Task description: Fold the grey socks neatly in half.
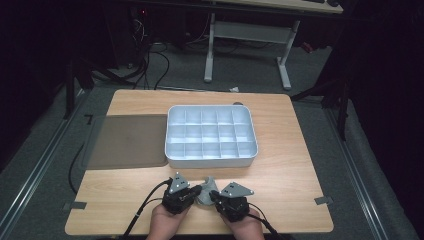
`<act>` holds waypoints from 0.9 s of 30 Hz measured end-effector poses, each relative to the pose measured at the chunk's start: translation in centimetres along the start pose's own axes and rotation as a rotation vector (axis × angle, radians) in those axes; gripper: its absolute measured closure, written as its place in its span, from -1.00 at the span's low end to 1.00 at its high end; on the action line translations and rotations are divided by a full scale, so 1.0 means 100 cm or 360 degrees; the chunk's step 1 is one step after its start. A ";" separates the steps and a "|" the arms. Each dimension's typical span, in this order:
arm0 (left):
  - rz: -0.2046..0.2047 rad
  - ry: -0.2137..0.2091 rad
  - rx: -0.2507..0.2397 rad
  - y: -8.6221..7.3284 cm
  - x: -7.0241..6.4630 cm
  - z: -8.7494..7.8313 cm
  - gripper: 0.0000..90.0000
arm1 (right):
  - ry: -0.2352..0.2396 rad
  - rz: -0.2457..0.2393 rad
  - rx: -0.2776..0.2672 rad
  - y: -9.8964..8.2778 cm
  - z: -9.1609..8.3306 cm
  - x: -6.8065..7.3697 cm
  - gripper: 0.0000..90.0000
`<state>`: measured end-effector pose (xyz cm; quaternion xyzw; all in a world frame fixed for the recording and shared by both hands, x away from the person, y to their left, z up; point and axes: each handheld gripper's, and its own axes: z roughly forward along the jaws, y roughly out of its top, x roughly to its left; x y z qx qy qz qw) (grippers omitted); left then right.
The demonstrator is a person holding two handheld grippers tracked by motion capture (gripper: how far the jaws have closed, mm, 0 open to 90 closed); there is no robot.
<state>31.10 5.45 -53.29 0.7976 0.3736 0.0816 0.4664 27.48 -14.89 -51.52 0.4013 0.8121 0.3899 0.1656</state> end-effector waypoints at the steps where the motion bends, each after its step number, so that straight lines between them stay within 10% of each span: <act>1: 0.0000 -0.0001 0.0001 0.000 0.000 0.000 0.94 | -0.0005 -0.0005 0.0013 -0.002 0.002 0.000 0.87; 18: 0.0040 -0.0067 -0.0112 0.009 -0.022 -0.016 0.81 | 0.0035 0.0026 0.0038 -0.009 0.007 -0.004 0.94; 27: 0.0040 -0.0009 0.0041 -0.005 -0.022 -0.003 0.92 | 0.0046 0.0034 0.0036 -0.009 0.007 -0.005 0.94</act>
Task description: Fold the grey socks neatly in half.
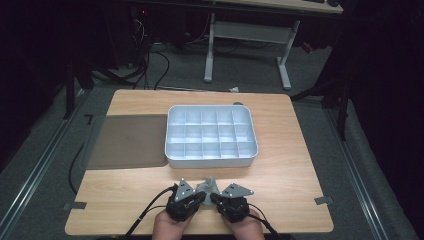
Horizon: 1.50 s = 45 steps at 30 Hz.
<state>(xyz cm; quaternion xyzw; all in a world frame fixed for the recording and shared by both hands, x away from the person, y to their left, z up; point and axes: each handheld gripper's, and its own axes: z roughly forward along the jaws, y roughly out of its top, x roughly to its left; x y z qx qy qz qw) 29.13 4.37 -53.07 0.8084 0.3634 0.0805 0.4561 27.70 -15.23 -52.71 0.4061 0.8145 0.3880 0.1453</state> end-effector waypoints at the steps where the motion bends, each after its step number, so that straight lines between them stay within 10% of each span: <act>1: -0.0004 0.0001 0.0000 -0.001 0.001 0.000 0.93 | -0.0001 -0.0003 -0.0003 0.000 0.000 0.000 0.94; 13: 0.0045 0.0031 0.0008 -0.001 -0.001 0.002 0.94 | -0.0071 0.0150 -0.0119 0.006 -0.022 -0.008 0.46; 24: 0.0054 0.0025 0.0005 -0.001 -0.001 0.002 0.91 | -0.0030 0.0292 0.0091 0.003 -0.003 -0.017 0.06; 41: 0.0085 -0.0047 -0.0019 -0.001 0.000 0.001 0.57 | -0.0022 0.0215 0.0043 0.000 -0.003 -0.008 0.75; 45: 0.0091 0.0015 -0.0013 -0.001 -0.003 0.002 0.79 | -0.0038 0.0206 0.0025 -0.001 -0.005 -0.005 0.77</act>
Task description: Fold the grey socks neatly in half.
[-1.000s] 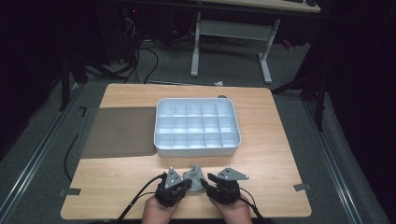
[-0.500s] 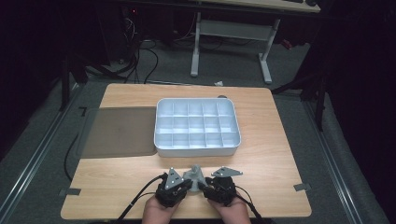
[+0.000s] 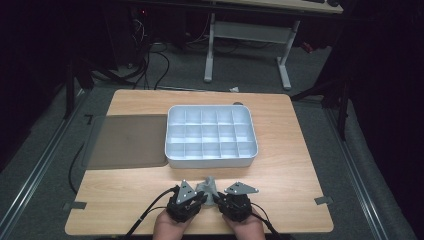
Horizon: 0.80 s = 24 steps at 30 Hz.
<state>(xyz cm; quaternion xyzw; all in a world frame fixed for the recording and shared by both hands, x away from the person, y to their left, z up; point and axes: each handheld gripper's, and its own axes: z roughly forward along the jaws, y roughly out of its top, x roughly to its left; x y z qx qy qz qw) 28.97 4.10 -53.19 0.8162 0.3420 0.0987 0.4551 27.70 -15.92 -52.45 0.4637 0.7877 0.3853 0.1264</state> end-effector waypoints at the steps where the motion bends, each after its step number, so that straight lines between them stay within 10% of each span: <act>1: -0.0038 -0.0009 0.0007 0.000 0.002 0.000 0.83 | 0.0003 -0.0007 -0.0011 0.000 -0.001 0.000 0.78; 15: 0.0004 0.0016 0.0025 0.001 0.000 0.003 0.86 | 0.0083 -0.0087 -0.0085 0.008 -0.013 0.017 0.76; 24: -0.0013 0.0004 0.0028 0.001 0.001 0.003 0.85 | 0.0015 -0.0083 -0.0123 0.015 -0.028 -0.002 0.47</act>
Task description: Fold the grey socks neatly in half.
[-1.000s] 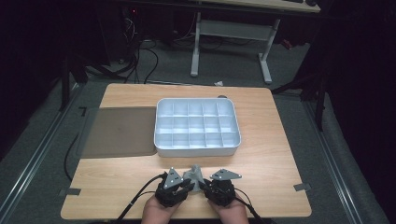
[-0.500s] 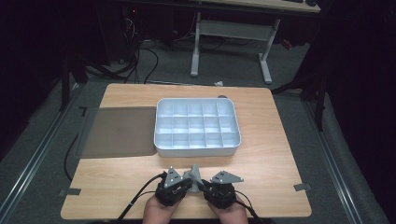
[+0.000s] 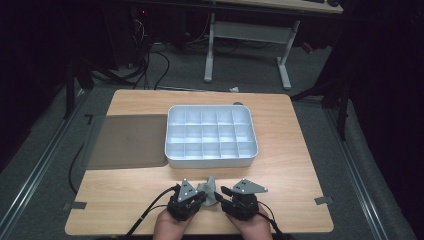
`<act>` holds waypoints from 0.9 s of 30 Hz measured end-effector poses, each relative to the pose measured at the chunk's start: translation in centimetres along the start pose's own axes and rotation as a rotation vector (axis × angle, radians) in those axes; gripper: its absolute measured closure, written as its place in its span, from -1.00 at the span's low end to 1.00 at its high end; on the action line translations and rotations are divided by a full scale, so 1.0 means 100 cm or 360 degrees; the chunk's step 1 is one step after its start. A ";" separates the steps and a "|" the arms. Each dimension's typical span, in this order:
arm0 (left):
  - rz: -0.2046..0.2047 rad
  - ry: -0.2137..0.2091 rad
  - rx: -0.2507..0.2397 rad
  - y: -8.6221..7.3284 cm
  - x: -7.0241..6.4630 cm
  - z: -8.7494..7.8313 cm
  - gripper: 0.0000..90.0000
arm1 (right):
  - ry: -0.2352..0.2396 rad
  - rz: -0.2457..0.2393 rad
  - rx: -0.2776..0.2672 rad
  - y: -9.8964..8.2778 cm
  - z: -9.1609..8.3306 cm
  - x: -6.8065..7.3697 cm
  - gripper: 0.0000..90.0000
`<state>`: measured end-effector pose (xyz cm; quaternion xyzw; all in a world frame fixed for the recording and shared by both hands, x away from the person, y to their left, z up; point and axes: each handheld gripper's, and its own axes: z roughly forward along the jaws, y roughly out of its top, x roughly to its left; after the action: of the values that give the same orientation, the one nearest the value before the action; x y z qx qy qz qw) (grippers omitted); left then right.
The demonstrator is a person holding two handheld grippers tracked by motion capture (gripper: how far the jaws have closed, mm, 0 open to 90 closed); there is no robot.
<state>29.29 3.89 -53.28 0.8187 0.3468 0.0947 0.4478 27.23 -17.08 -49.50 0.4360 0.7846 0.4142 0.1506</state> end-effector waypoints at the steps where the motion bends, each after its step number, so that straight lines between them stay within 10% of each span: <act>1: 0.0000 0.0001 0.0000 0.000 0.000 0.000 0.85 | -0.0024 0.0008 0.0011 0.000 0.001 -0.003 0.50; 11: 0.0044 0.0024 0.0004 0.000 -0.003 0.000 0.83 | -0.0062 -0.0003 0.0125 -0.009 0.026 -0.010 0.78; 27: 0.0121 0.0087 0.0009 0.000 -0.009 0.000 0.86 | 0.0043 -0.0090 0.0034 0.001 0.023 0.008 1.00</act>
<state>28.62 3.28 -53.19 0.8297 0.3277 0.1330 0.4320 28.17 -15.17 -50.77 0.4096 0.8030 0.4073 0.1469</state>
